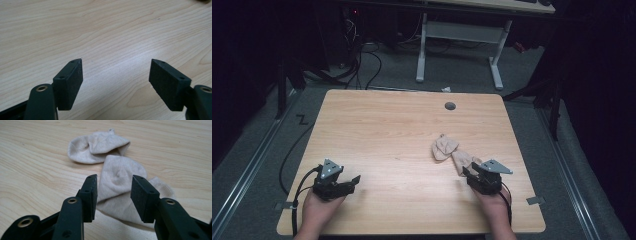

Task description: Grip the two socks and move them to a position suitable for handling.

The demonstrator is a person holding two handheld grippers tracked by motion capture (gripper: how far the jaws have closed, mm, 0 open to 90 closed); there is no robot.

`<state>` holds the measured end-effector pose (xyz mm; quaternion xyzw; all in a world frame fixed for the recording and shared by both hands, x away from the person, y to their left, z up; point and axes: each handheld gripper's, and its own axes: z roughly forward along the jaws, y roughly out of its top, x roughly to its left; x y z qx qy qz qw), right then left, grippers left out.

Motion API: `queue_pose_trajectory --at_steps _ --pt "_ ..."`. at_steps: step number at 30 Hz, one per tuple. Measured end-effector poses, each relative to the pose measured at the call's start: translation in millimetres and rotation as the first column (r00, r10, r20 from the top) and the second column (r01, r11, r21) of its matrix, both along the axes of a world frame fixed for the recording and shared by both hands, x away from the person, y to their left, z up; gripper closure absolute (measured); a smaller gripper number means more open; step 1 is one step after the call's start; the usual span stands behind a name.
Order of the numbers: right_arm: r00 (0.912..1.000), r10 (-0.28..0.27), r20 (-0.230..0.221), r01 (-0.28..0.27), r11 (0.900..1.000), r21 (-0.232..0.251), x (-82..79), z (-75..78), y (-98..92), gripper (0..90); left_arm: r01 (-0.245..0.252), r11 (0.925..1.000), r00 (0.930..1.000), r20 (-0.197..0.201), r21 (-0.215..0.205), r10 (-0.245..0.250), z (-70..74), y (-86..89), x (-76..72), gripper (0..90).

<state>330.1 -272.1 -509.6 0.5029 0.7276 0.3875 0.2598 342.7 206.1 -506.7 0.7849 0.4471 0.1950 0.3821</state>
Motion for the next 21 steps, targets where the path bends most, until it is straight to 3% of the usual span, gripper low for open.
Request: queue_pose_trajectory --at_steps 8,15,21 --pt "0.9994 -0.033 0.004 0.033 0.999 0.043 -10.1 3.0 -15.3 57.7 0.035 0.9994 0.9994 -0.002 0.006 -0.035 -0.6 -10.6 4.1 27.8" --pt "0.9995 -0.031 0.004 0.031 0.997 0.067 -9.2 5.4 -14.1 57.5 0.030 0.9995 0.9995 0.001 -0.008 -0.030 1.8 -5.6 2.4 27.9" --pt "1.0000 -0.010 0.002 0.009 0.999 0.035 -4.3 7.8 -6.1 55.0 0.028 0.9991 0.9994 -0.019 -0.033 -0.029 1.7 -2.9 3.5 30.1"
